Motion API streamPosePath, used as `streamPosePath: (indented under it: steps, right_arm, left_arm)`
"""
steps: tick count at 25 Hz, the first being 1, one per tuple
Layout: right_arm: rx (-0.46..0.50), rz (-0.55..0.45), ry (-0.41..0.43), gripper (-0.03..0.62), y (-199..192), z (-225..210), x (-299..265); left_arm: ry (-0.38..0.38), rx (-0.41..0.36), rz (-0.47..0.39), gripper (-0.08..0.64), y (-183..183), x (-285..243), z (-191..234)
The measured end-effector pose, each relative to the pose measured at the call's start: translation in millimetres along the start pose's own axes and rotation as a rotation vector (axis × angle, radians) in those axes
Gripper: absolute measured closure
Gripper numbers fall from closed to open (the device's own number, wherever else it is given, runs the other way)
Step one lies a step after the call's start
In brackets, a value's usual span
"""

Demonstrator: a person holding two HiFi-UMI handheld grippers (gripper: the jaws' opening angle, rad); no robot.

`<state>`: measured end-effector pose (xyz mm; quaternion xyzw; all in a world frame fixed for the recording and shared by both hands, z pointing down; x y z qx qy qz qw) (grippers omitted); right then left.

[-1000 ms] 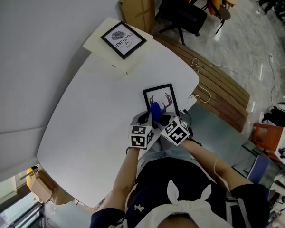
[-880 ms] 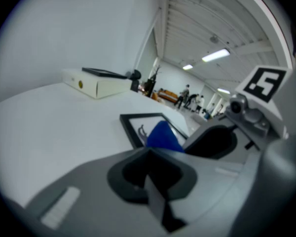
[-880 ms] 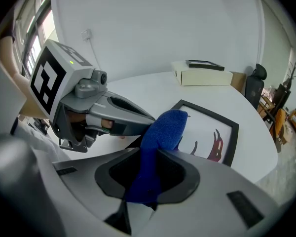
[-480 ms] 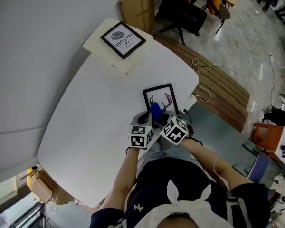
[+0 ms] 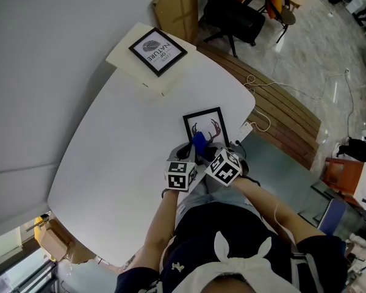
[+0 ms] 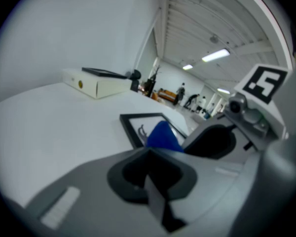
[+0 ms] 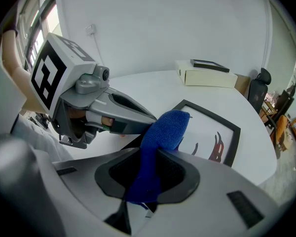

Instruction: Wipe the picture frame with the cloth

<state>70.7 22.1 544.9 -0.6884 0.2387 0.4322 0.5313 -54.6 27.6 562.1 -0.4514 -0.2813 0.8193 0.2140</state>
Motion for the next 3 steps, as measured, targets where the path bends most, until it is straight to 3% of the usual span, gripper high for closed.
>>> streamPosePath:
  steps: [3]
  right_arm:
    - [0.001,0.000,-0.002,0.502,0.1,0.9,0.3]
  left_arm:
    - [0.000,-0.002,0.001,0.557,-0.4,0.6,-0.2]
Point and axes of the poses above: the fingertips, and each gripper's own axes: x backward along the fingers, z to its left, y out of its top, the point moved 10 cm from there along x, backward along the fingers, and after that the axes turned 9 degrees about x, right-handed, at the moved point
